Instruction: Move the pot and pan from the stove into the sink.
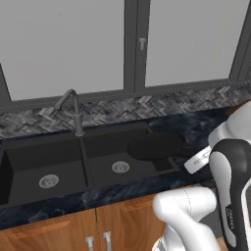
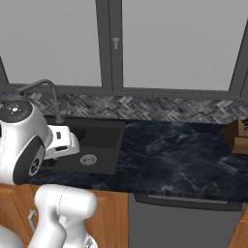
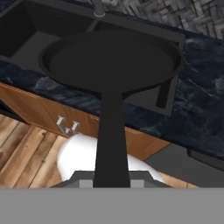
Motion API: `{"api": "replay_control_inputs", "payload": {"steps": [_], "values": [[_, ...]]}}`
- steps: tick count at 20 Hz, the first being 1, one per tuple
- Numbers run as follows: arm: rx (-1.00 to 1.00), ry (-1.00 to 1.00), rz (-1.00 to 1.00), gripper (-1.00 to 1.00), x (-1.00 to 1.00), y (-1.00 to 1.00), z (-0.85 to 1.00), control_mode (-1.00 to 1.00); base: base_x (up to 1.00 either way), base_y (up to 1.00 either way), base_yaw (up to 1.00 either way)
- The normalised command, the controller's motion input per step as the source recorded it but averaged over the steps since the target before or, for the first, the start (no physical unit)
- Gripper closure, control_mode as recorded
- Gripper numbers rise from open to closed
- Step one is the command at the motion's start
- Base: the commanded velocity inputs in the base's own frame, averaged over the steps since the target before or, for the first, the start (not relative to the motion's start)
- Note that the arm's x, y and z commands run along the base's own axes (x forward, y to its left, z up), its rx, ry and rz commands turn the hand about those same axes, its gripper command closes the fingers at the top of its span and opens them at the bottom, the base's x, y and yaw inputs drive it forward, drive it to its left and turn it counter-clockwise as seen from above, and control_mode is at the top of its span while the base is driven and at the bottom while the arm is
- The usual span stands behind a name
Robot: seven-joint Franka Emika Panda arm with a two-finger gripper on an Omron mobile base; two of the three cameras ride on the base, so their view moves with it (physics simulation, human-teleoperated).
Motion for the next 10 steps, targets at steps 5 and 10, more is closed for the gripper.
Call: {"api": "replay_control_inputs", "payload": {"steps": [5, 10], "values": [[0.0, 0.0, 0.0, 1.0, 0.32, 0.04, -0.37, -1.0, 0.0, 0.0, 0.0], [0.0, 0.0, 0.0, 1.0, 0.47, 0.12, -0.36, -1.0, 0.0, 0.0, 0.0]]}}
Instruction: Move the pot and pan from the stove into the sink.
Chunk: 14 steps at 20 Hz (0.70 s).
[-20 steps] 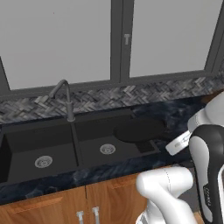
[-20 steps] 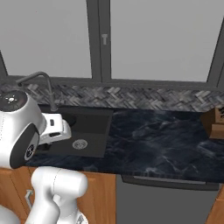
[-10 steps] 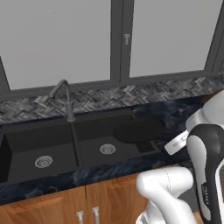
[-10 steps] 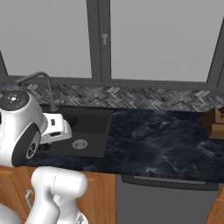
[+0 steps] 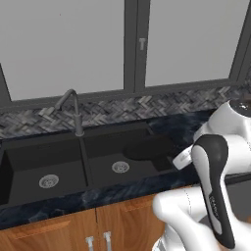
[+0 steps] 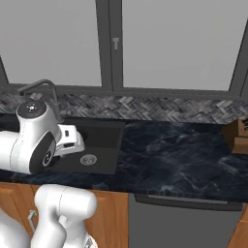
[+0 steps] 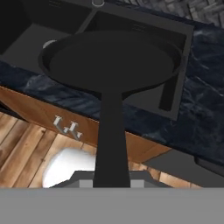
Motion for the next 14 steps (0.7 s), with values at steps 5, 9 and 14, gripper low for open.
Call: {"api": "replay_control_inputs", "payload": {"steps": [5, 9, 14], "values": [[0.0, 0.0, -0.01, 1.0, 0.62, 0.12, -0.4, -1.0, 0.0, 0.0, 0.0], [0.0, -0.01, -0.02, 1.0, 0.59, 0.16, -0.4, -1.0, 0.0, 0.0, 0.0], [0.0, -0.02, -0.02, 1.0, 0.57, 0.17, -0.41, -1.0, 0.0, 0.0, 0.0]]}}
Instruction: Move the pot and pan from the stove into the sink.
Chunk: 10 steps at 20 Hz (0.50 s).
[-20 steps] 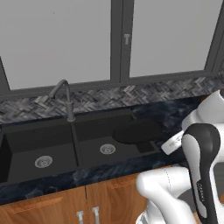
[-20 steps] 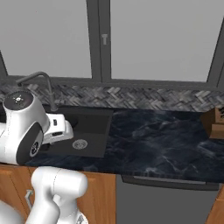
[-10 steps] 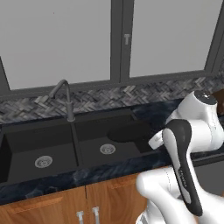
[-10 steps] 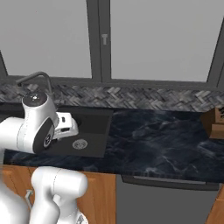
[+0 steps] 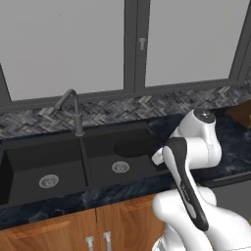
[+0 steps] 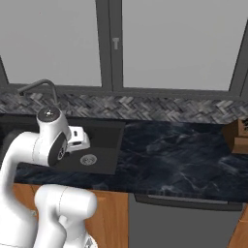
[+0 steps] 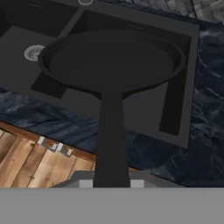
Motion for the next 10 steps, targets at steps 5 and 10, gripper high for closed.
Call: {"api": "replay_control_inputs", "payload": {"steps": [5, 10], "values": [[0.0, -0.02, -0.01, 1.0, 0.51, 0.22, -0.43, -1.0, 0.0, 0.0, 0.0], [0.0, -0.02, -0.01, 1.0, 0.48, 0.22, -0.41, -1.0, 0.0, 0.0, 0.0]]}}
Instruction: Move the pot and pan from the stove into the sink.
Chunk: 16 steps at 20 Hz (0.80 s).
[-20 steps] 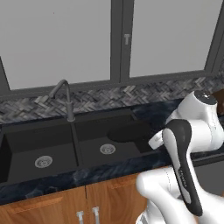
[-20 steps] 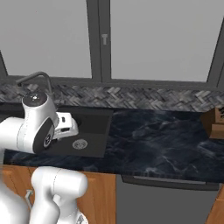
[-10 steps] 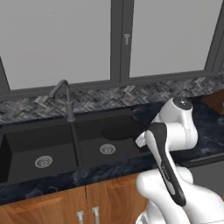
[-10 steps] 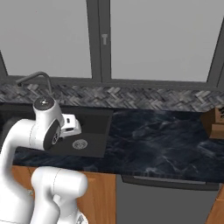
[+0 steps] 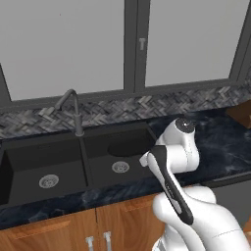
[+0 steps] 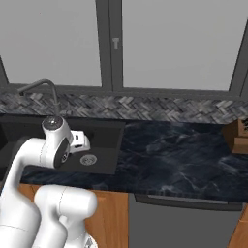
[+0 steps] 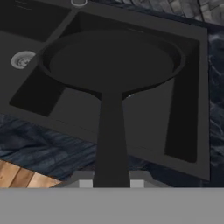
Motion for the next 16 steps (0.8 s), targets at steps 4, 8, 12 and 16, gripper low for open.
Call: {"api": "replay_control_inputs", "payload": {"steps": [4, 8, 12, 16], "values": [[0.0, -0.02, 0.01, 1.0, 0.22, 0.09, -0.32, -1.0, 0.0, 0.0, 0.0], [0.0, 0.0, 0.08, 1.0, 0.0, -0.03, -0.06, -1.0, 0.0, 0.0, 0.0], [0.04, 0.02, 0.18, 1.0, 0.0, -0.17, -0.05, -1.0, 0.0, 0.0, 0.0], [0.02, 0.05, 0.11, 1.0, 0.0, -0.05, -0.01, -1.0, 0.0, 0.0, 0.0]]}}
